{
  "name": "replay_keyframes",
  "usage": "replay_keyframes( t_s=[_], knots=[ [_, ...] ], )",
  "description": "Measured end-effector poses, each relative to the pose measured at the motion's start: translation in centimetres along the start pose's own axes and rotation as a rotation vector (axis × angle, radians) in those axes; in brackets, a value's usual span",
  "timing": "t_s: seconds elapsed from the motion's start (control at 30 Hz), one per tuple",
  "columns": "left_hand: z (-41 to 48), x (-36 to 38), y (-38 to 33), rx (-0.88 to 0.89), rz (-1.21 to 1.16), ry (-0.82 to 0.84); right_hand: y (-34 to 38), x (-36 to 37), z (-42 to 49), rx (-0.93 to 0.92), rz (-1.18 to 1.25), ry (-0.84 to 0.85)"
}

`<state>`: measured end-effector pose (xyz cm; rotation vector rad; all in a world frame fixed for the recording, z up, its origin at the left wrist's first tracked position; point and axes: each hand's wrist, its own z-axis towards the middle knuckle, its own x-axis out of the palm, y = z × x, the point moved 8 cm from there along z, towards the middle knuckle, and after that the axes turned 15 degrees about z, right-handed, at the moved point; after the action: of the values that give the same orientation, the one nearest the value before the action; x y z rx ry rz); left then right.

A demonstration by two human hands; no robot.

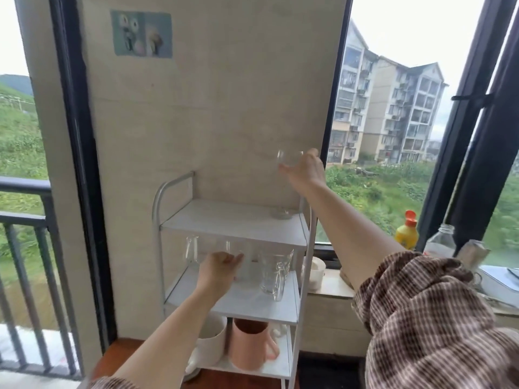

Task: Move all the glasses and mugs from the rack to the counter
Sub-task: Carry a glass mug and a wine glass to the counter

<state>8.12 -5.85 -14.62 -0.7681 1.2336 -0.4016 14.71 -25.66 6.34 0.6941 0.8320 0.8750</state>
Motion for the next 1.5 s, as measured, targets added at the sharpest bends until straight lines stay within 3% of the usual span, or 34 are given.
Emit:
replay_keyframes(
  t_s=[0.3, 0.6, 0.77, 1.13, 1.33, 1.5],
  knots=[
    [0.6, 0.9, 0.8, -0.094, -0.156, 0.197, -0.6, 0.8, 0.9, 0.082, 0.143, -0.04],
    [-0.8, 0.5, 2.0, -0.267, -0.322, 0.218, 1.1, 0.6, -2.1, -0.034, 0.238, 0.005],
    [-1.7, -0.4, 2.0, -0.243, -0.435, 0.147, 2.6, -0.2, -4.3, -0.125, 0.236, 0.051],
    [-7.1, -3.1, 3.6, -0.25, -0.49, 0.179, 6.0, -4.3, -9.2, -0.283, 0.316, 0.045],
    [-11.4, -4.8, 3.1, -0.221, -0.535, 0.229, 6.6, -8.0, -14.1, -0.264, 0.314, 0.016],
    [-15.8, -3.9, 2.6, -0.199, -0.525, 0.285, 3.1, -10.8, -20.5, -0.17, 0.31, 0.014]
  ],
)
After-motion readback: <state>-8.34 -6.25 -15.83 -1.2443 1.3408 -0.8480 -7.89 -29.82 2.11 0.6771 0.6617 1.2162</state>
